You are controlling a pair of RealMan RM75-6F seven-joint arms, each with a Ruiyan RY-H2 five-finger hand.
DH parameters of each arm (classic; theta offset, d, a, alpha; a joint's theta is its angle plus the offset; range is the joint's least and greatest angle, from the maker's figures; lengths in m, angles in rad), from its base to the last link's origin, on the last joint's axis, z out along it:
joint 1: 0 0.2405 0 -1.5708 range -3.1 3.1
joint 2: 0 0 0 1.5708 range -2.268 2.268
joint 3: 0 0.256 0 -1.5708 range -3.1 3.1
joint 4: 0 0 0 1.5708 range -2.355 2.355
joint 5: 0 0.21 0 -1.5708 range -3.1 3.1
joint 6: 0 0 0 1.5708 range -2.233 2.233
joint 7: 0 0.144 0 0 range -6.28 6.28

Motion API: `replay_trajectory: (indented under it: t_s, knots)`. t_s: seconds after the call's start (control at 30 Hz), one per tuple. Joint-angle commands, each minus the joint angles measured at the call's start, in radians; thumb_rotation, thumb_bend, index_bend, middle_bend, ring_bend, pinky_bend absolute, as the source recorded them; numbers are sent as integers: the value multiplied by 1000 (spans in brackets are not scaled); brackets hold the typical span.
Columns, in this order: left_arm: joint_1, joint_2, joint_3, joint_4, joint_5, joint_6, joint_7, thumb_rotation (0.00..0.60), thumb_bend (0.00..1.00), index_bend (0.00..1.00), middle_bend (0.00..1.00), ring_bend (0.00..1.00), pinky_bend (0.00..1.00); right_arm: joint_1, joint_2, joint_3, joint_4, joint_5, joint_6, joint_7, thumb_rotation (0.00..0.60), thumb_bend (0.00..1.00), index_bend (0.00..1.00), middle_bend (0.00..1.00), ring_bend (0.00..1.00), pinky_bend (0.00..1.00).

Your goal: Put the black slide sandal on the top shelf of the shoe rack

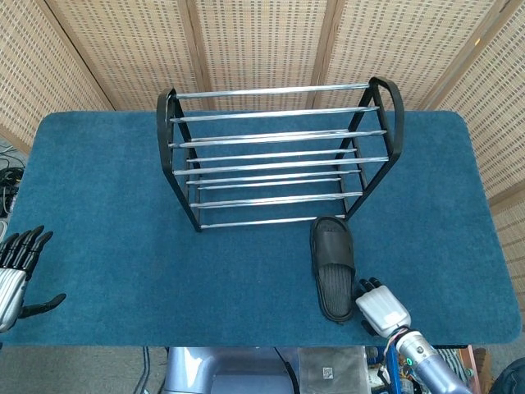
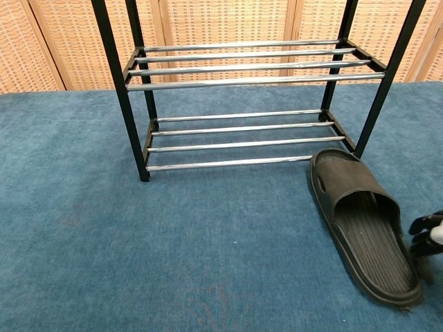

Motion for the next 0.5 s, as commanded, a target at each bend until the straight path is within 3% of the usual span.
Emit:
replay_trajectory:
  t_s: [0.03,0.23,0.37,0.43,0.5]
  knots:
    - [-1,0,0,0,0,-2,-1,600,0,0,0,0,0,25,-22,-4,-42,22,-2,-40,600,478,440,369,160,165]
    - [-3,0,0,3,-2,-6,-4,600,0,0,0,0,0,45,-59,-6,-84,19,14,-66,600,477,411,276,145,165]
    - [-4,1,-1,3,-4,-8,-6,600,0,0,0,0,0,59,-81,-5,-103,-16,28,-61,600,465,252,121,23,122]
    - [-5,2,-1,3,-6,-10,-7,600,0,0,0,0,0,70,-85,-6,-112,-69,36,-49,600,383,163,48,1,47]
    - [-4,2,-1,3,-5,-9,-9,600,0,0,0,0,0,75,-79,-12,-107,-125,42,-16,600,205,52,4,0,1]
